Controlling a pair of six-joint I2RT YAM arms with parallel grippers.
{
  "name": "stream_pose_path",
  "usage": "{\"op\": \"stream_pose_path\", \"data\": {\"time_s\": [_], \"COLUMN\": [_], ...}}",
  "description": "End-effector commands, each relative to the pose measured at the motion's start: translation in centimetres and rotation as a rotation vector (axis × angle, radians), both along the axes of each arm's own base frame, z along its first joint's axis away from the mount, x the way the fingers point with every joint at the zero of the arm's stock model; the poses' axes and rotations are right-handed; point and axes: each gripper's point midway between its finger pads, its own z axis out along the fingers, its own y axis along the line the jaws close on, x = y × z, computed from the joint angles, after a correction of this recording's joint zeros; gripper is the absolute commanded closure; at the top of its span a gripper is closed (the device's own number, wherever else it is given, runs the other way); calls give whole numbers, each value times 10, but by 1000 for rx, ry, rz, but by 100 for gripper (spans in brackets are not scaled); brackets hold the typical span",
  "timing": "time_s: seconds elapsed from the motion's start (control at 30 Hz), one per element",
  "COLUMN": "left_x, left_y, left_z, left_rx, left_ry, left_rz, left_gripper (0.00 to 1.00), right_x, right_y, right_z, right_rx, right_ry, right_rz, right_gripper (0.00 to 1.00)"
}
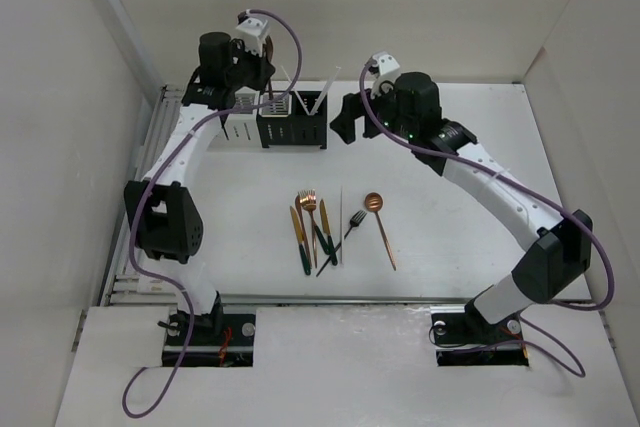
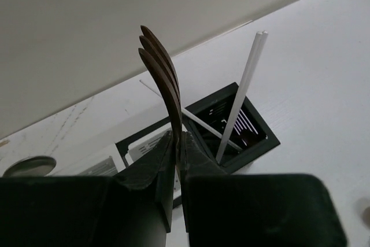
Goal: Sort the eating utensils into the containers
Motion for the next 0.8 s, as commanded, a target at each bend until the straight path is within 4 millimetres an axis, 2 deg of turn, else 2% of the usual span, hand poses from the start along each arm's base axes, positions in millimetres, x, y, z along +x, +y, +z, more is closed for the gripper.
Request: {"op": "stream_pose_path", "data": {"time_s": [0.0, 0.03, 0.1, 0.13, 0.17, 0.2, 0.23, 0.27, 0.33, 0.4, 0.47, 0.5, 0.53, 0.57, 0.63, 0.7, 0.77], "left_x": [29, 36, 48, 58, 64, 70, 75, 80, 83, 84, 82, 80, 79, 79, 74, 66, 61], "left_y": [-6, -8, -8, -9, -6, -5, -6, -3, 1, 4, -1, 1, 1, 4, 14, 22, 37], "left_z": [-2, 2, -6, -17, -15, -16, -30, -33, -40, -61, -66, -75, -77, -80, -62, -41, -22], "left_rx": [-21, -35, -42, -49, -48, -48, -45, -40, -33, -19, -7, 1, -4, 2, 12, 25, 78], "left_ry": [-89, -104, -101, -97, -115, -125, -110, -108, -99, -60, -55, -31, -18, -8, -20, -36, -69], "left_rz": [9, 12, 26, 38, 59, 70, 70, 92, 117, 139, 128, 137, 139, 155, 205, 263, 377], "left_gripper": [100, 100, 100, 100, 100, 100, 100, 100, 100, 84, 59, 48, 29, 22, 0, 0, 0], "right_x": [13, 16, 24, 26, 25, 25, 21, 15, 8, -1, -7, -8, -10, -10, -11, -14, -17], "right_y": [-8, -12, -27, -32, -37, -46, -50, -58, -68, -76, -81, -82, -87, -90, -99, -110, -123], "right_z": [2, 2, -10, -16, -19, -38, -45, -68, -79, -96, -95, -91, -95, -92, -88, -81, -86], "right_rx": [13, 15, 3, -4, -6, -33, -46, -91, -128, -160, -165, -160, -176, -175, -195, -180, -192], "right_ry": [-41, -39, -18, -6, -2, 39, 57, 117, 145, 182, 182, 174, 181, 171, 154, 159, 177], "right_rz": [-1, -6, -41, -50, -60, -85, -95, -121, -143, -161, -171, -172, -194, -205, -241, -295, -343], "right_gripper": [0, 0, 0, 0, 0, 0, 0, 0, 0, 0, 0, 0, 0, 0, 0, 0, 0]}}
